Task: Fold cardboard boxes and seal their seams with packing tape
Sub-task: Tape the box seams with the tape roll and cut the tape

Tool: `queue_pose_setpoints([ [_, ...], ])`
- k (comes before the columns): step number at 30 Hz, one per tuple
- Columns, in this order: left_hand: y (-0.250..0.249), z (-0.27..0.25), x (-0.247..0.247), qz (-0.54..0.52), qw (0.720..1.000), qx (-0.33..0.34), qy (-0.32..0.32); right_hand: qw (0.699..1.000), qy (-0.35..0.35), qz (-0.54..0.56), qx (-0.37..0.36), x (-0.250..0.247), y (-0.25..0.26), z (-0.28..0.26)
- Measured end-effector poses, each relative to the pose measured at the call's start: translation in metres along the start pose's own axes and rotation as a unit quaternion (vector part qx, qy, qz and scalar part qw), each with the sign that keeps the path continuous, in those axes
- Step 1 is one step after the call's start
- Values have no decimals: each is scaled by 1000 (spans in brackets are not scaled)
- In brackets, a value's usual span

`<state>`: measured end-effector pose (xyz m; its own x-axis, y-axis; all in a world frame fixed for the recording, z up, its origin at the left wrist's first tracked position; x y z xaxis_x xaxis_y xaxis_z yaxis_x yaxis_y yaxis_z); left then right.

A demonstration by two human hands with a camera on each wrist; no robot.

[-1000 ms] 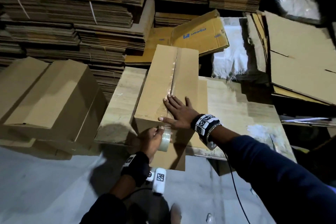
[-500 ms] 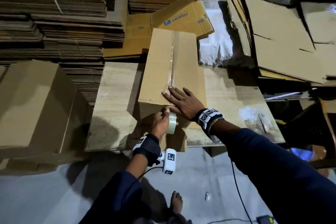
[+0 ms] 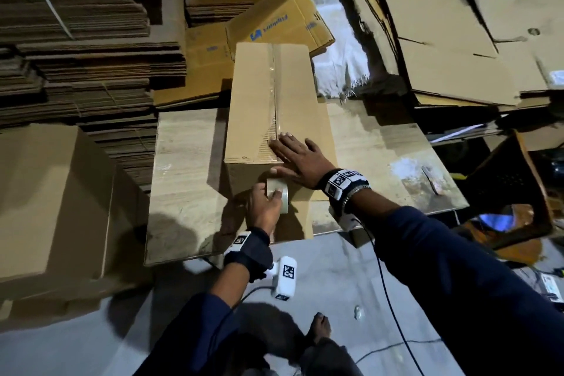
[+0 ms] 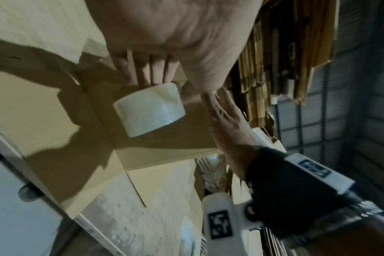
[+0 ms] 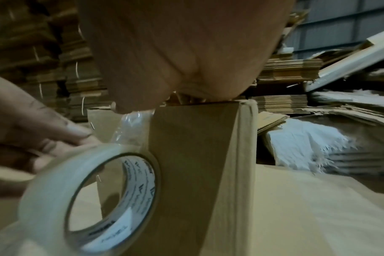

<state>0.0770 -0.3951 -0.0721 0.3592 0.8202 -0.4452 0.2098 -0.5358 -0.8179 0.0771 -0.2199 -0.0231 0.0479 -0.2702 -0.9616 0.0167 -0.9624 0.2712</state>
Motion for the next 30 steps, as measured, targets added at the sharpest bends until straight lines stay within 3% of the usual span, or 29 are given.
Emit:
queue_pose_setpoints([
  [3, -21, -25, 5, 22, 983, 124, -137, 994, -97, 31, 32, 2, -13, -34],
  [6, -47, -54, 31, 125, 946, 246, -171, 981, -167, 30, 95, 8, -47, -79],
  [10, -67, -59, 99, 189, 939, 277, -78, 967, -150, 57, 198, 27, -124, -135],
  [13, -73, -58, 169, 231, 925, 301, 16, 954, -66, 76, 281, 41, -199, -176],
  [18, -58, -41, 272, 323, 892, 279, 146, 898, 46, 114, 422, 58, -305, -231],
  [23, -43, -21, 338, 410, 847, 265, 211, 871, 57, 133, 469, 53, -379, -248],
  [30, -20, -11, 372, 514, 789, 225, 250, 842, 48, 108, 527, 64, -431, -250],
])
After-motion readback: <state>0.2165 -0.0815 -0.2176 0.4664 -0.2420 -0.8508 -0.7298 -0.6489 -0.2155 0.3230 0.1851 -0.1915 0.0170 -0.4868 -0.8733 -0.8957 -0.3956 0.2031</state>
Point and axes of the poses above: each hand's wrist, its own z-axis towards the middle knuckle, its own x-axis out of the palm, y = z × x, the point moved 2 cm from there along z, towards the middle knuckle, and after that the axes turned 8 degrees about z, right-handed, at the moved point
